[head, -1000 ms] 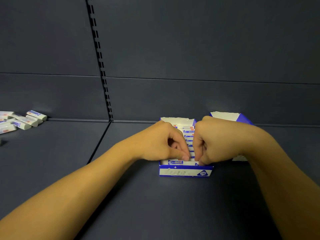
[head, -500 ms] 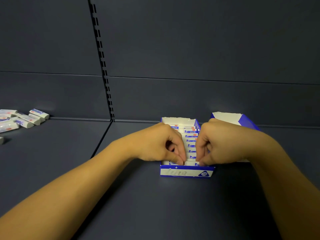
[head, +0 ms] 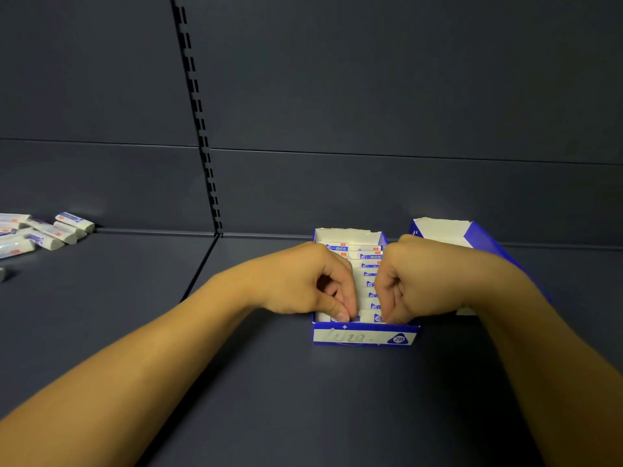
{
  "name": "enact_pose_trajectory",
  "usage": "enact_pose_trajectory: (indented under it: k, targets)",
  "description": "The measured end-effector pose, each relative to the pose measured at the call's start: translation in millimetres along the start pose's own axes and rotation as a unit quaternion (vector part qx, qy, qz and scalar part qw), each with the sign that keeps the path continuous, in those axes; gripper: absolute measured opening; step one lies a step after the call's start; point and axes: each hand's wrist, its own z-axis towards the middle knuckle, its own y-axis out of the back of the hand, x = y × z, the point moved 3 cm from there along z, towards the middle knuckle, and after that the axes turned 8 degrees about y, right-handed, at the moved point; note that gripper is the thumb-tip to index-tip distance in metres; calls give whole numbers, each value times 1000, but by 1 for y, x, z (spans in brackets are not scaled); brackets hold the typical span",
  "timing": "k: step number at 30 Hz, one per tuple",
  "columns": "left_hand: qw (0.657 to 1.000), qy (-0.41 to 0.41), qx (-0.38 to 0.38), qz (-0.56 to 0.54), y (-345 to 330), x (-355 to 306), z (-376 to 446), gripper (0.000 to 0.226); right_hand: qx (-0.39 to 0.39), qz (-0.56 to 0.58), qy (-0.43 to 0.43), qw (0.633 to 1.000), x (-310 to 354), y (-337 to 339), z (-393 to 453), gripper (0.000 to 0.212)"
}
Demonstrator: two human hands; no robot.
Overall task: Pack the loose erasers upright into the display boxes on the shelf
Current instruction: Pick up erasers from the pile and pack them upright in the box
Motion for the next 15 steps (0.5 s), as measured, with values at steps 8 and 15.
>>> enact_pose_trajectory:
  k: [8,15]
  targets:
    - [980,17,-184,-74,35,5,3,11,-223,132,-20,966,-7,27,-22,14]
    - [924,183,-300,149,78,42,7,19,-337,109,-96,930,-29,45,6,13]
